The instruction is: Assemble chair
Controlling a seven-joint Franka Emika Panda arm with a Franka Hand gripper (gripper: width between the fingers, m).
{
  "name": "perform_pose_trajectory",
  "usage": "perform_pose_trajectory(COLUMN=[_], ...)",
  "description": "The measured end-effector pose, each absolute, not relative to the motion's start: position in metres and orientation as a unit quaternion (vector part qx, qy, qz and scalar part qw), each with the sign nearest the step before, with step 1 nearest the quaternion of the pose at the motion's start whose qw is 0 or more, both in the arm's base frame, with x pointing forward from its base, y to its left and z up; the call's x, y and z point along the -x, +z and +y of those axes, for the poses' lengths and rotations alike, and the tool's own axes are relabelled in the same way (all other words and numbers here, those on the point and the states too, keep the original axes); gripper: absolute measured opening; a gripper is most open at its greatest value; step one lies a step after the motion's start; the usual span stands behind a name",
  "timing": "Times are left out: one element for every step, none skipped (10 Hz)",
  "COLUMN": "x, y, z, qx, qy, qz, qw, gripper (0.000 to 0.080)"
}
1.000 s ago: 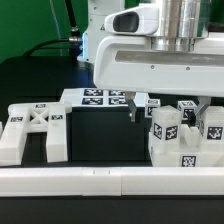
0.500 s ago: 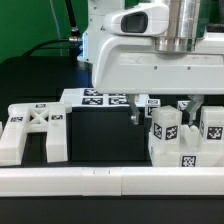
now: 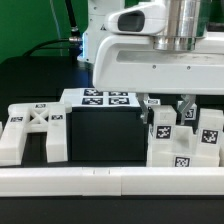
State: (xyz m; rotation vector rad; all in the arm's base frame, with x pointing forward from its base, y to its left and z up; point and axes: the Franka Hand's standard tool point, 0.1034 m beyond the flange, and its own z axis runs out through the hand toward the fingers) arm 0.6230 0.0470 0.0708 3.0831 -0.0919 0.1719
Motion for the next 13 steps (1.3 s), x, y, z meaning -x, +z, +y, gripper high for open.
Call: perform_pose_trajectory(x=[-0.623, -0.623, -0.623, -0.623, -0.622, -0.622, -0.621, -0.62, -0.616, -0.615, -0.614, -0.614, -0.614], y=[0.071, 0.071, 0.071, 0.072, 0.072, 0.072, 0.072, 0.072, 0.07, 0.07, 0.07, 0.069, 0.069], z=[0.046, 0.045, 0.045, 0.043, 0.039, 0.034, 0.029, 0.027, 0.022, 0.021, 0.021, 0.022, 0.022], qx=[-0.996, -0.992, -0.986, -0.979, -0.973, -0.961, -0.95, -0.943, -0.928, -0.923, -0.917, -0.913, -0.915], qy=[0.057, 0.057, 0.059, 0.06, 0.061, 0.063, 0.064, 0.064, 0.062, 0.062, 0.061, 0.061, 0.061], qz=[-0.067, -0.107, -0.154, -0.194, -0.223, -0.267, -0.305, -0.325, -0.366, -0.378, -0.394, -0.402, -0.398], qw=[0.025, 0.023, 0.02, 0.02, 0.021, 0.022, 0.023, 0.024, 0.026, 0.026, 0.024, 0.022, 0.023], gripper=[0.0292, 0.0292, 0.0292, 0.0292, 0.0292, 0.0292, 0.0292, 0.0292, 0.0292, 0.0292, 0.0366, 0.0366, 0.0548])
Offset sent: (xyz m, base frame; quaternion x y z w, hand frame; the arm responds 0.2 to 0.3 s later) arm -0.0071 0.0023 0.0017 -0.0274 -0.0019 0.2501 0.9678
